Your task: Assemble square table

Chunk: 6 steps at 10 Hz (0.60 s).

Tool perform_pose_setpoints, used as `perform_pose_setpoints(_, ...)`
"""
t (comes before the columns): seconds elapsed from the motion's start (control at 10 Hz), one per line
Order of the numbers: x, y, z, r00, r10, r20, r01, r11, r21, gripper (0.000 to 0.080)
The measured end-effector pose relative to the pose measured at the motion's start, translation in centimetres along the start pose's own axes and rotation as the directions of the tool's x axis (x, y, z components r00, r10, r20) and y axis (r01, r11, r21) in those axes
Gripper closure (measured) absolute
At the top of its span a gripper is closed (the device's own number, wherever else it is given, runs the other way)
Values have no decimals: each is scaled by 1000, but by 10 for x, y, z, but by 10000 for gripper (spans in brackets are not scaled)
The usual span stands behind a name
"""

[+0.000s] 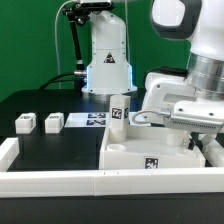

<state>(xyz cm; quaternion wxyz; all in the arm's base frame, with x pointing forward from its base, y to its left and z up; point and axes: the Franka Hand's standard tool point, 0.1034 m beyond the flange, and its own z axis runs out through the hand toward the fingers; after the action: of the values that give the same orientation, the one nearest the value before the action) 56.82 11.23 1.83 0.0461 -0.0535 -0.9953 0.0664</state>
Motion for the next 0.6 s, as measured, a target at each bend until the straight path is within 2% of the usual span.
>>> perform_pose_setpoints(0.1,0,-1,1,1000,0,-1,0,1000,-2,739)
perform_pose_setpoints(0.2,-3,-4,1,1000,-3,9,3,1000,-19,739)
perform_pose_setpoints(0.3,-8,-8,2,999,-19,26,21,997,-73,739)
perform_pose_setpoints(0.4,-9,-12,2,999,-33,25,35,994,-100,739)
perform_pose_setpoints(0.6,-11,-12,1,998,-55,19,57,991,-125,739)
